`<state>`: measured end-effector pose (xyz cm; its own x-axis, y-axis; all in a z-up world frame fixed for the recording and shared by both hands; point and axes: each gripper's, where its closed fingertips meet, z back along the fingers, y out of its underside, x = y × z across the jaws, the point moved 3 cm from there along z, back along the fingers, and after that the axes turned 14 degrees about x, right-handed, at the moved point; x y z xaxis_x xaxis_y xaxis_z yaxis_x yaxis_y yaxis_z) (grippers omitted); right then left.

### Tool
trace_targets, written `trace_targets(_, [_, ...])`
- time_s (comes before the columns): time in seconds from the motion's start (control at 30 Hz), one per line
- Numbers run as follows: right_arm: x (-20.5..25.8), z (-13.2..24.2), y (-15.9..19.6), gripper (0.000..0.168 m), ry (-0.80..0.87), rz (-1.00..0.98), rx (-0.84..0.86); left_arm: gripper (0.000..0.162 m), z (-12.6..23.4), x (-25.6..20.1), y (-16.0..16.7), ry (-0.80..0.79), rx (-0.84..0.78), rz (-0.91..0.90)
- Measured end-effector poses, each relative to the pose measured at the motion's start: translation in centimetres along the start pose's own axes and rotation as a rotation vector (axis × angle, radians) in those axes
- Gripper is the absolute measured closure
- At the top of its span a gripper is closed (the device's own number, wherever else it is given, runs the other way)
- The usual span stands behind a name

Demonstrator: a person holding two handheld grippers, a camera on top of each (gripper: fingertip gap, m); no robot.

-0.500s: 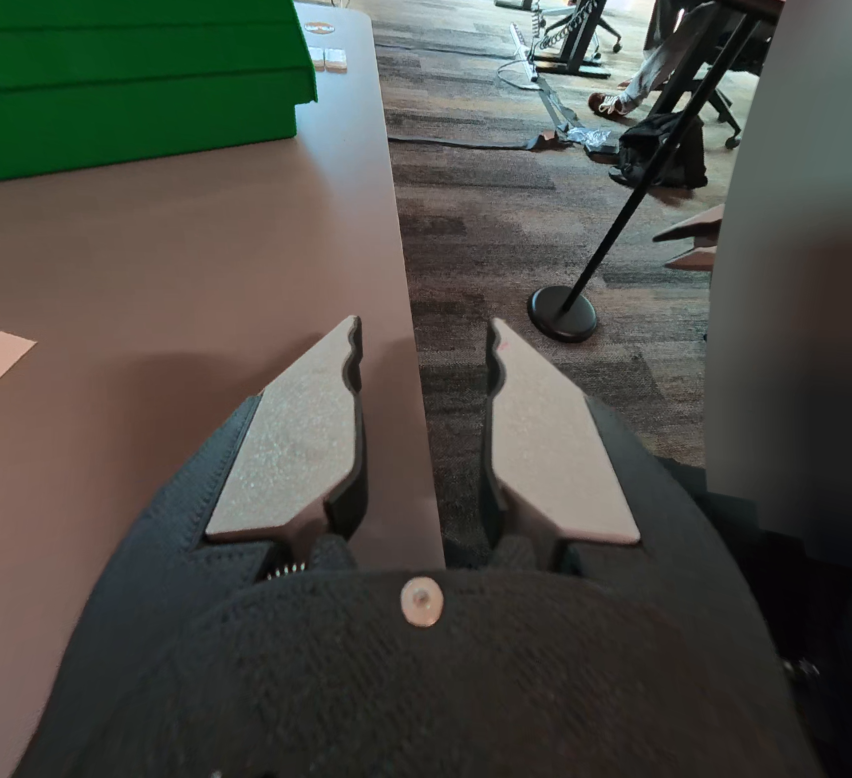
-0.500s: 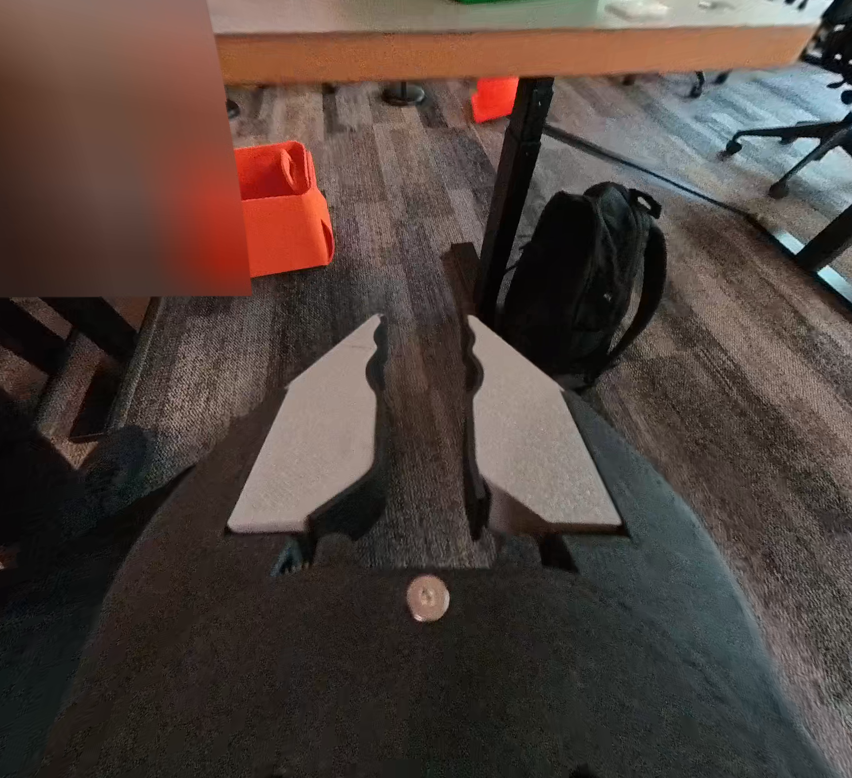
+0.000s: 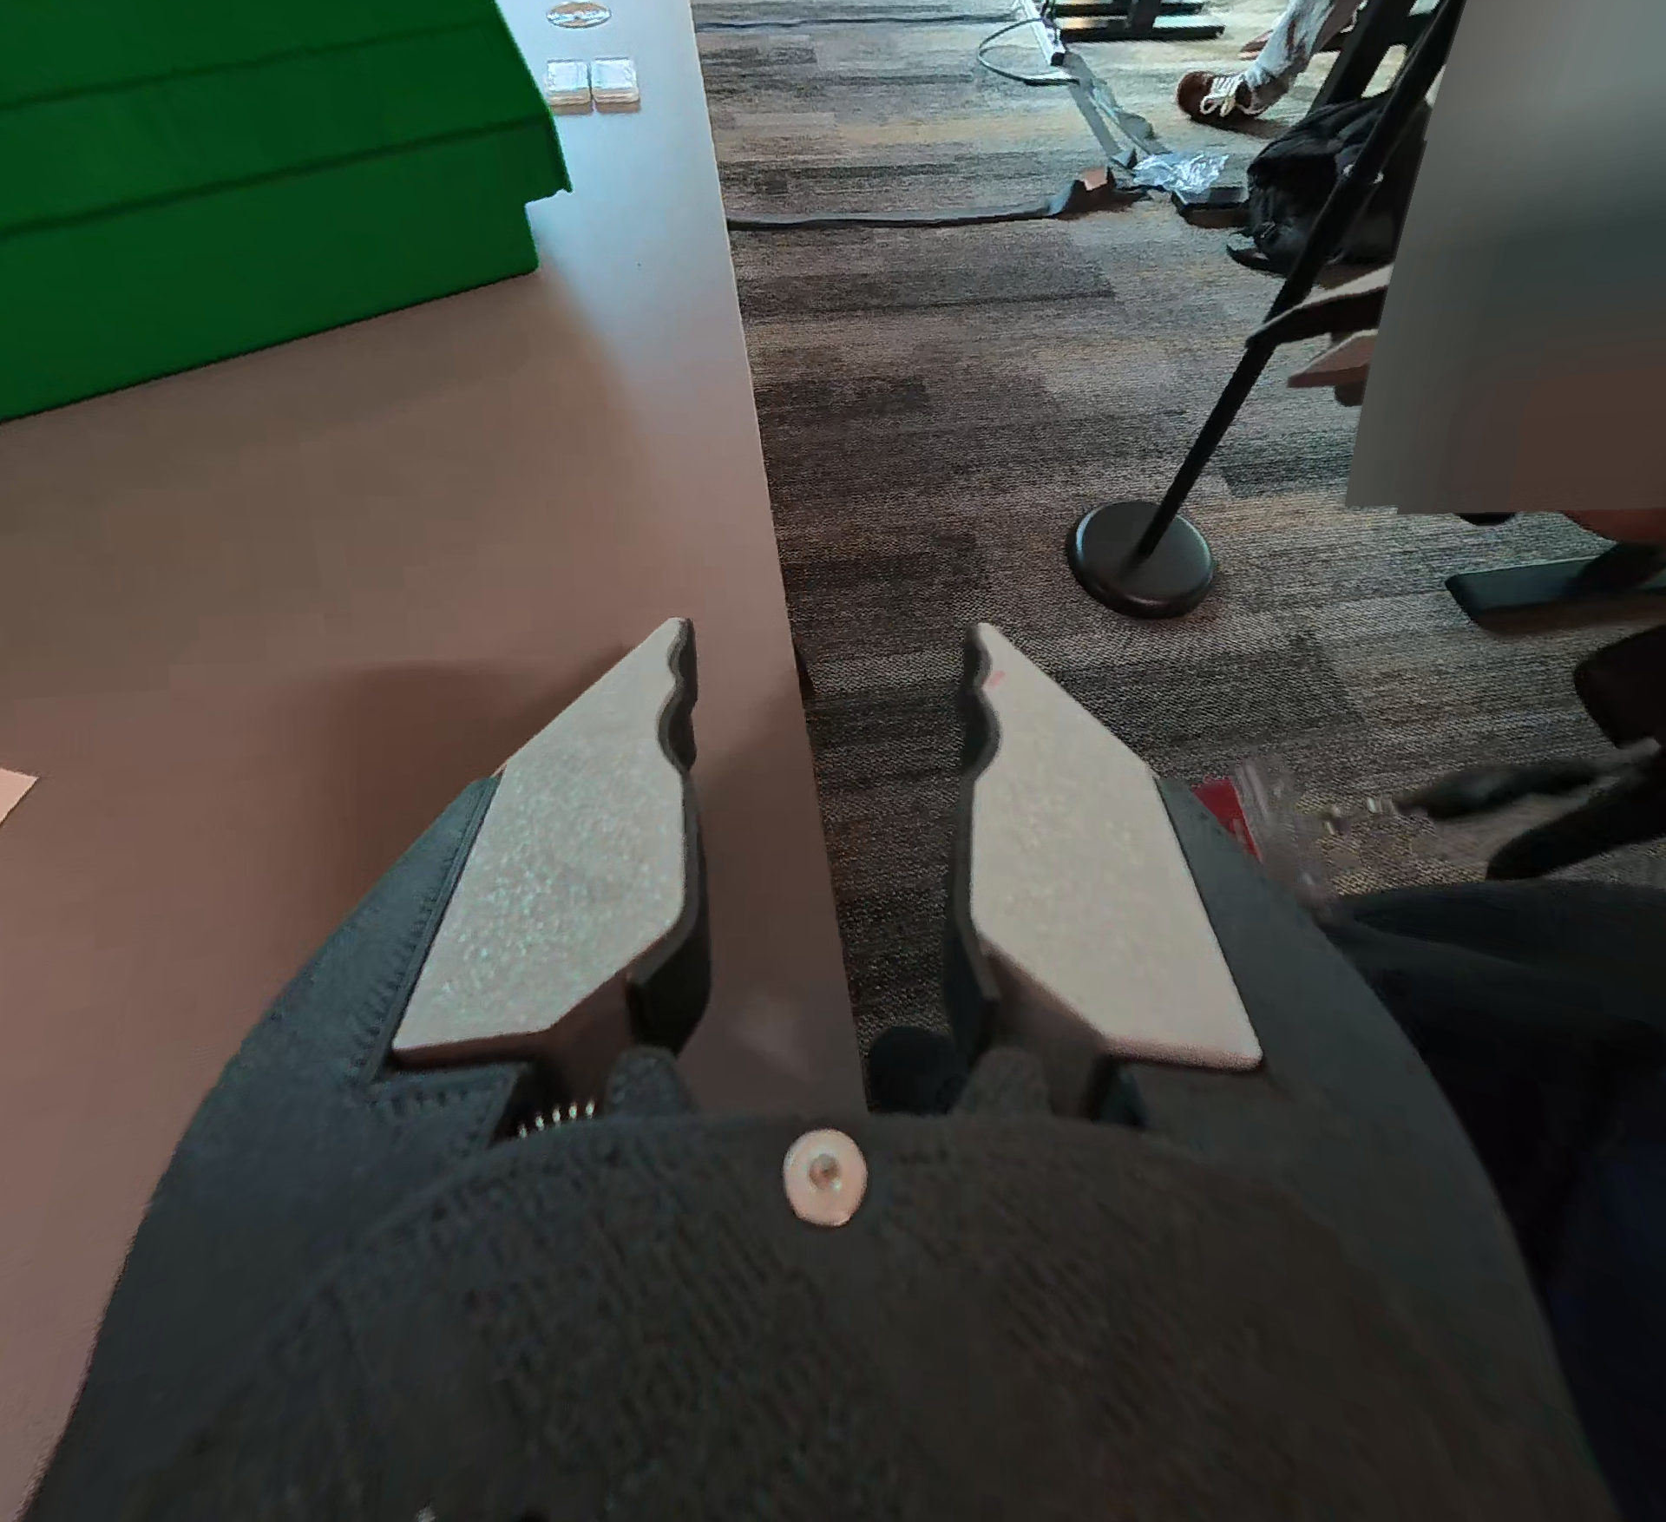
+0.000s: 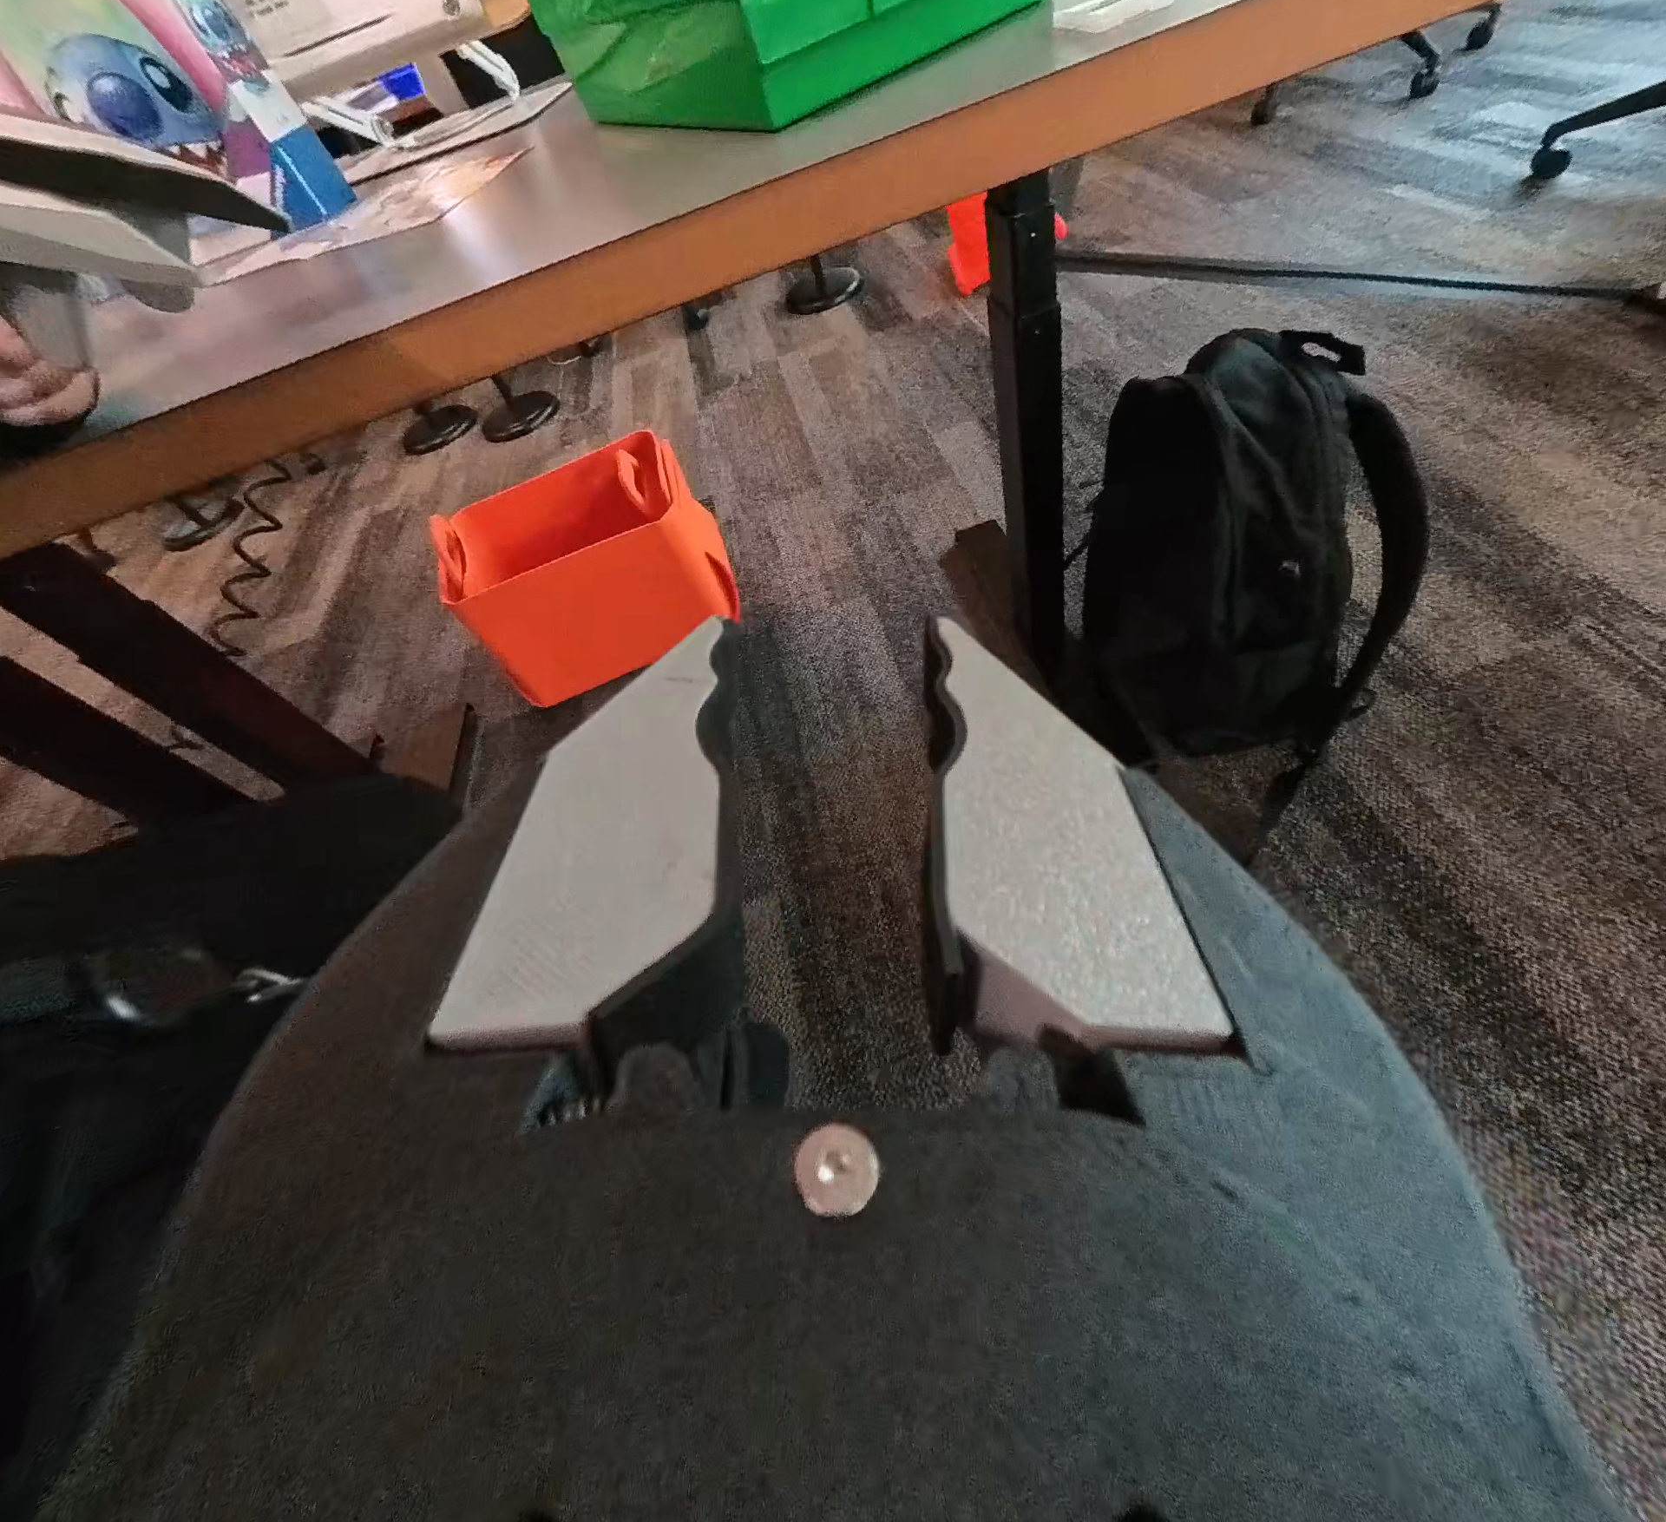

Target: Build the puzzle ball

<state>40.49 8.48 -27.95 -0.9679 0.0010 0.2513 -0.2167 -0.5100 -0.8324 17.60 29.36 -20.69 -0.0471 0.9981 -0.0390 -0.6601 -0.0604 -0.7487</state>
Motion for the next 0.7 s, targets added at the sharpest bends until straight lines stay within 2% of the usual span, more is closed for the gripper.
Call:
trace_targets(0.07, [0.4,0.2,0.1,0.126,0.037,0.030,0.016,0.105,0.1,-0.3,-0.2,0.017,-0.016,-0.028])
trace_targets(0.17, [0.4,0.6,-0.2,0.126,0.177,0.121,0.014,0.105,0.3,-0.8,-0.4,0.015,-0.040,-0.070])
trace_targets(0.3, [-0.2,2.2,-1.3,0.127,0.388,0.241,-0.004,0.114,1.1,-0.5,-0.7,-0.023,-0.102,-0.061])
trace_targets(0.37, [0.3,5.6,-2.3,0.135,0.516,0.270,-0.014,0.112,1.2,0.1,-0.7,-0.040,-0.103,-0.026])
trace_targets(0.43, [2.3,10.6,-2.7,0.130,0.626,0.297,-0.034,0.110,1.2,0.1,-0.7,-0.010,-0.106,-0.008])
trace_targets(0.5, [5.5,15.7,-1.2,0.125,0.648,0.256,-0.014,0.109,1.2,0.2,-0.7,0.022,-0.103,0.025])
trace_targets(0.6, [12.1,21.7,3.8,0.106,0.531,0.081,0.018,0.107,1.0,0.2,-0.5,0.054,-0.085,0.066])
trace_targets(0.7, [18.2,24.7,10.3,0.108,0.431,-0.044,0.010,0.108,1.0,0.3,-0.4,0.046,-0.083,0.076])
